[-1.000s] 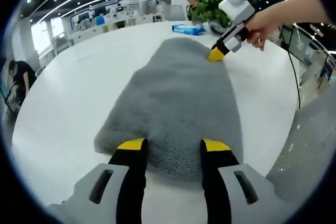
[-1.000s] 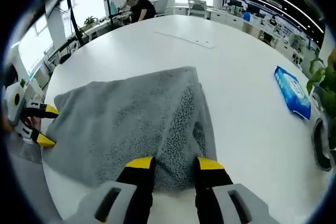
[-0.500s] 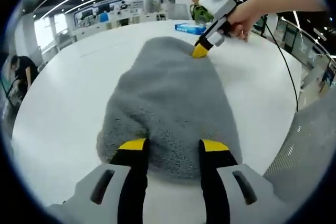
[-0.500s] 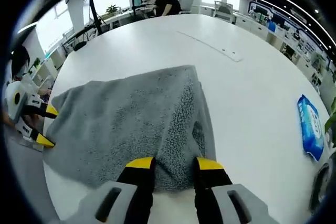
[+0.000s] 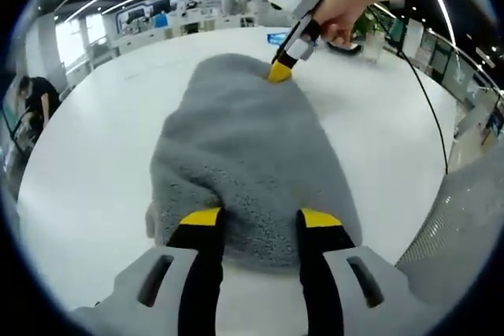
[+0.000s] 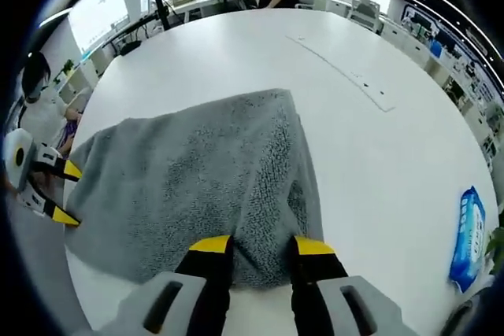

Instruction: Open the folded towel by lifting each exposed corner and separating the folded layers until the towel lies flat within the target outline without major curled edges

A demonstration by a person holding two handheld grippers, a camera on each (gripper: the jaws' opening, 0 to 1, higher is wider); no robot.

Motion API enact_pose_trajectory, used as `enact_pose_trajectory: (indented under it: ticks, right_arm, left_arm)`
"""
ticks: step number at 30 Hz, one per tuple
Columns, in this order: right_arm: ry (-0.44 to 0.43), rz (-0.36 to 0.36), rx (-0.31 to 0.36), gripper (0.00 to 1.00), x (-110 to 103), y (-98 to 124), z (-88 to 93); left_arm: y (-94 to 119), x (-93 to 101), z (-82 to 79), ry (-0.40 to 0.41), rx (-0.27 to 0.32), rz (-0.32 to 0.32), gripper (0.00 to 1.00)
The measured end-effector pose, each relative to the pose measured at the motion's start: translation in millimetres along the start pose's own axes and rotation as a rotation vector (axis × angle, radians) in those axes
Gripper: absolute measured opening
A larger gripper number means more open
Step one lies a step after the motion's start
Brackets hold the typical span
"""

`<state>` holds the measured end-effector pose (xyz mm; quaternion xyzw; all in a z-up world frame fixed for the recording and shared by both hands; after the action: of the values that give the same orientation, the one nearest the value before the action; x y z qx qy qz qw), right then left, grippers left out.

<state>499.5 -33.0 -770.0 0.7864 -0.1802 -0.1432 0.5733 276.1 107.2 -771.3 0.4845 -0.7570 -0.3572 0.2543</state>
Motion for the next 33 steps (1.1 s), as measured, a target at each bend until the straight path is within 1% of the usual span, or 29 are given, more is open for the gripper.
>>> enact_pose_trajectory:
  ticks: [2,7,10,14,17,20,23,25,27,29,30,31,33]
  right_arm:
    - [0.012,-0.003,-0.008,0.26,3,-2,-5.0]
    - [0.019,-0.001,-0.009,0.26,2,-3,-12.3]
    - [0.023,-0.002,-0.006,0.26,6,-5,-17.4]
    - [0.026,0.001,0.009,0.26,6,-5,-23.5]
    - [0.024,0.010,0.027,0.26,5,-7,-31.9]
    - [0.016,0.022,0.036,0.26,9,-9,-34.9]
    - [-0.002,0.053,0.031,0.26,12,-9,-34.8]
    - [-0.071,0.091,0.026,0.27,13,-8,-33.1]
    - [-0.086,0.122,0.053,0.29,17,-4,-33.7]
    - [-0.124,0.141,0.108,0.31,16,4,-34.2]
    - [-0.148,0.139,0.142,0.32,17,3,-36.7]
    - [-0.193,0.132,0.190,0.33,16,11,-40.4]
    - [-0.228,0.118,0.237,0.31,9,28,-44.6]
  left_arm:
    - [0,0.8,-0.3,0.000,0.003,0.000,0.35]
    - [-2,3.7,-2.6,-0.001,0.009,0.004,0.34]
    - [-4,5.4,-4.2,-0.003,0.010,0.006,0.34]
    - [-5,8.0,-4.8,0.002,0.017,0.005,0.34]
    - [-5,9.8,-5.6,0.005,0.027,0.005,0.35]
    - [-5,9.5,-6.5,0.011,0.030,0.011,0.35]
    - [-4,7.5,-6.7,0.016,0.027,0.024,0.36]
    - [-1,6.4,-7.6,0.033,0.020,0.043,0.36]
    - [4,4.4,-9.4,0.042,0.016,0.070,0.36]
    - [7,3.7,-11.5,0.046,0.028,0.085,0.33]
    - [12,3.0,-15.2,0.043,0.051,0.097,0.32]
    - [18,3.7,-22.7,0.033,0.102,0.119,0.32]
    - [28,2.3,-31.6,0.052,0.163,0.132,0.32]
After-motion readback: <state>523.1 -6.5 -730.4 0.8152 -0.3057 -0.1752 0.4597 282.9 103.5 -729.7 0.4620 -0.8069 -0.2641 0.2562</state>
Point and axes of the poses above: the point that each gripper's makers call its tool centre point, and the gripper's own axes: y roughly backward along the fingers, x roughly to its right, z roughly out of its underside, the point moved 4 cm from there along y, roughly backward along the fingers, and after that the axes turned 9 degrees about -x, right-handed, at the moved point
